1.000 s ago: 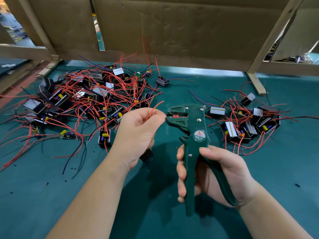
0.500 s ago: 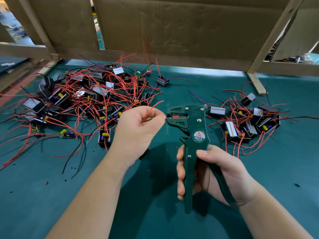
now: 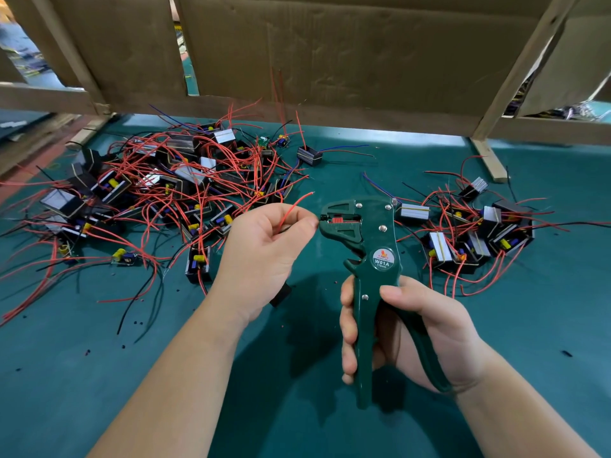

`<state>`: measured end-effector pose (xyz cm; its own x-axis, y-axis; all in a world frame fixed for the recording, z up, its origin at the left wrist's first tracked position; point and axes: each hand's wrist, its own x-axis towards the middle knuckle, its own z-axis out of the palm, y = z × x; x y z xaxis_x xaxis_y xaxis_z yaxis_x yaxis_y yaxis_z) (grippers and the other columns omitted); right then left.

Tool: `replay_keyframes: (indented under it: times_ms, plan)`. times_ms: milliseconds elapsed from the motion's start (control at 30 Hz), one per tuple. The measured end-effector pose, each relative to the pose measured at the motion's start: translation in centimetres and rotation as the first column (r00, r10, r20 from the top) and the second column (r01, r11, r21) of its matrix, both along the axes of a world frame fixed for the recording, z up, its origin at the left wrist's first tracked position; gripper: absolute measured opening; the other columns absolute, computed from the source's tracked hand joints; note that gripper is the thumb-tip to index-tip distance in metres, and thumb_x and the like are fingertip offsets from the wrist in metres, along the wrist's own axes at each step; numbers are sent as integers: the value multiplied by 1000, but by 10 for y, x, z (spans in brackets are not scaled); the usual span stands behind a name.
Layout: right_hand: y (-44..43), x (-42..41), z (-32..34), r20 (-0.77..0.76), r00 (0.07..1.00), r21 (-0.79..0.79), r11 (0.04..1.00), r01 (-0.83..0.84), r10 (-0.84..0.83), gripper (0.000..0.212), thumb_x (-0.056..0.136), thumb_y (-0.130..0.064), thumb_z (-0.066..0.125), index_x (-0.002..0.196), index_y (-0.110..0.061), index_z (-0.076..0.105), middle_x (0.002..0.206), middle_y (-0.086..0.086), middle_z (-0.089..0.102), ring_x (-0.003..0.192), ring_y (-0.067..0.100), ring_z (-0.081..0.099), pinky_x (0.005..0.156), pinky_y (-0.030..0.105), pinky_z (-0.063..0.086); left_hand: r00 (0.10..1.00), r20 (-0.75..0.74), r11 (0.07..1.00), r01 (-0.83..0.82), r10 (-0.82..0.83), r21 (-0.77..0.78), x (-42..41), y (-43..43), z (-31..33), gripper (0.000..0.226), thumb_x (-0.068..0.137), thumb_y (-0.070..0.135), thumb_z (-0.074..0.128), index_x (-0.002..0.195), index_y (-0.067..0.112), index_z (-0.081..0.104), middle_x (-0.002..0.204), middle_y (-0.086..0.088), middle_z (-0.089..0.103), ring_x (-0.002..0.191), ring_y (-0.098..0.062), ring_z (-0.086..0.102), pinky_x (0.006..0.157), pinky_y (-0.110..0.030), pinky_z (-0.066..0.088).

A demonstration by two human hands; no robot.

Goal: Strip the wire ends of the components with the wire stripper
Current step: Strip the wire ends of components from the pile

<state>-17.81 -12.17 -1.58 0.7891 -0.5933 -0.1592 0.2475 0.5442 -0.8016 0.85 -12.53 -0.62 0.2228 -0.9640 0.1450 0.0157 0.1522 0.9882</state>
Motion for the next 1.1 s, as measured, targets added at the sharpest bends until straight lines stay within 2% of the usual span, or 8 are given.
replay_keyframes:
  times_ms: [267, 433, 567, 633, 700, 867, 967, 1100]
  plan:
    - [-2, 0, -1, -17, 1000, -32, 999, 2, -2, 46, 65, -37, 82, 95, -7, 65, 78, 20, 61, 65, 36, 63, 65, 48, 54, 999, -52, 1000, 4, -3, 17, -3, 1, 1, 28, 92, 0, 56, 69, 16, 58, 42, 13, 36, 36, -1, 22, 38, -12, 21]
    - [1, 2, -1, -51, 997, -33, 997, 64, -66, 44, 63, -41, 83, 90, -9, 66, 73, 19, 60, 59, 34, 62, 61, 46, 53, 998, -53, 999, 23, -21, 38, -2, 1, 0, 23, 93, 3, 56, 73, 14, 59, 44, 14, 35, 35, -4, 23, 39, -12, 22]
    - [8, 13, 1, -147, 967, 22, 977, 213, -208, 36, 69, -42, 74, 79, -10, 60, 63, 15, 53, 46, 28, 54, 50, 39, 50, 996, -82, 994, -12, 21, 108, -1, -2, 0, 12, 96, 17, 52, 86, 15, 58, 47, 12, 40, 36, -5, 26, 38, -14, 23]
    - [7, 18, 1, -209, 923, 65, 937, 343, -324, 32, 71, -38, 71, 72, -11, 54, 56, 10, 46, 36, 24, 43, 43, 31, 44, 988, -149, 982, 2, 27, 189, -2, -5, -1, 16, 98, 23, 46, 96, 13, 59, 52, 6, 47, 37, -6, 26, 37, -14, 21]
    - [5, 21, 2, -216, 902, 115, 908, 403, -373, 37, 68, -46, 65, 71, -11, 54, 55, 9, 46, 36, 23, 43, 42, 30, 44, 991, -135, 969, 31, 2, 244, -5, -6, -3, 20, 99, 19, 45, 97, 11, 63, 57, 2, 48, 38, -6, 25, 37, -13, 20]
    - [-8, 10, 1, -90, 858, 177, 839, 514, -506, 36, 73, -39, 54, 86, -6, 60, 70, 14, 58, 56, 31, 61, 54, 43, 57, 999, -45, 973, 4, 6, 230, -1, -3, -8, 27, 101, 13, 43, 91, 10, 68, 55, 6, 43, 36, -3, 24, 35, -14, 20]
    - [-11, 2, -2, -24, 865, 149, 854, 499, -501, 37, 71, -31, 54, 96, -4, 60, 86, 20, 64, 67, 36, 64, 63, 49, 58, 998, -57, 974, 5, 8, 226, 4, -5, -8, 26, 101, 13, 43, 94, 10, 68, 54, 8, 44, 37, -4, 23, 36, -16, 20]
    - [-6, 5, -4, 66, 927, 132, 924, 359, -369, 51, 59, -33, 76, 100, -4, 69, 118, 24, 62, 73, 39, 65, 69, 53, 55, 981, -180, 977, 102, -67, 188, -3, -3, -6, 26, 102, 12, 41, 98, 8, 67, 59, 8, 47, 41, -4, 24, 39, -16, 23]
